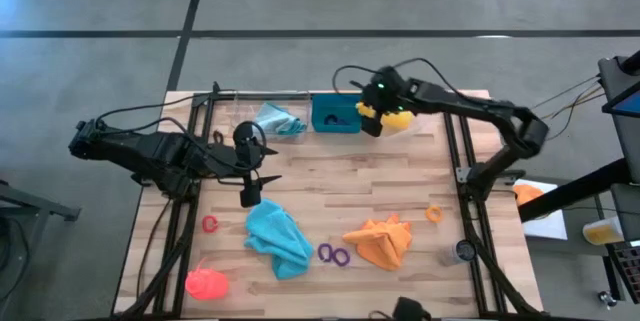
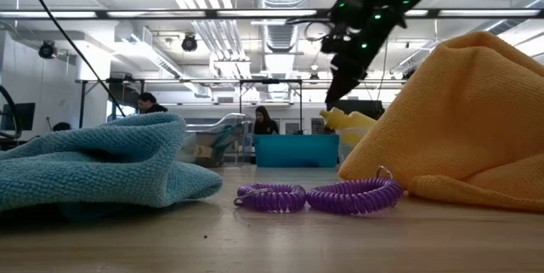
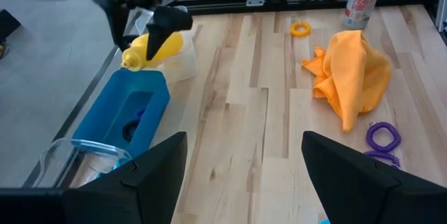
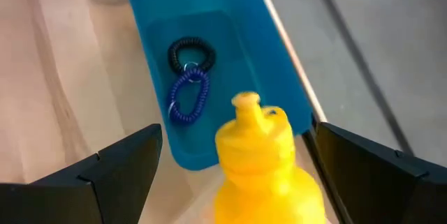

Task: Pick & Place Sports Items
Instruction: Put the yellow water bottle into the white bin

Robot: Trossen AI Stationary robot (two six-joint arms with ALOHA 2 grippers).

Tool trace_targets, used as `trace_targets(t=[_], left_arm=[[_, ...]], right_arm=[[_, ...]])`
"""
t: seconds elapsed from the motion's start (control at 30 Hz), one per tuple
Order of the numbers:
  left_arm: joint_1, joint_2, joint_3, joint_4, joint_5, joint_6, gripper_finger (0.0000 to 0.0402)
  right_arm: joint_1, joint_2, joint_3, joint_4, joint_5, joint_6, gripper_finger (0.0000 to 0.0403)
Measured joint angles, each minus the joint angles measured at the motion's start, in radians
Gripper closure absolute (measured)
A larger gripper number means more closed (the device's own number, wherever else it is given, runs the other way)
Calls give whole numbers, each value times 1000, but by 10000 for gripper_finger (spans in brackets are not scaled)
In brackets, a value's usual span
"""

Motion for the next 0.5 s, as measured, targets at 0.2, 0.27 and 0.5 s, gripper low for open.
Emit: trace_targets(t=[0.2,0.27,0.5], left_arm=[[0,0,-1,-21,21,-1,116],[0,0,-1,-26,35,-1,116],[0,0,-1,-34,45,0,116]], right_arm=[[0,148,177,-200,6,8,30],[0,175,209,-231,46,8,30],[2,191,219,-244,155,-4,30]])
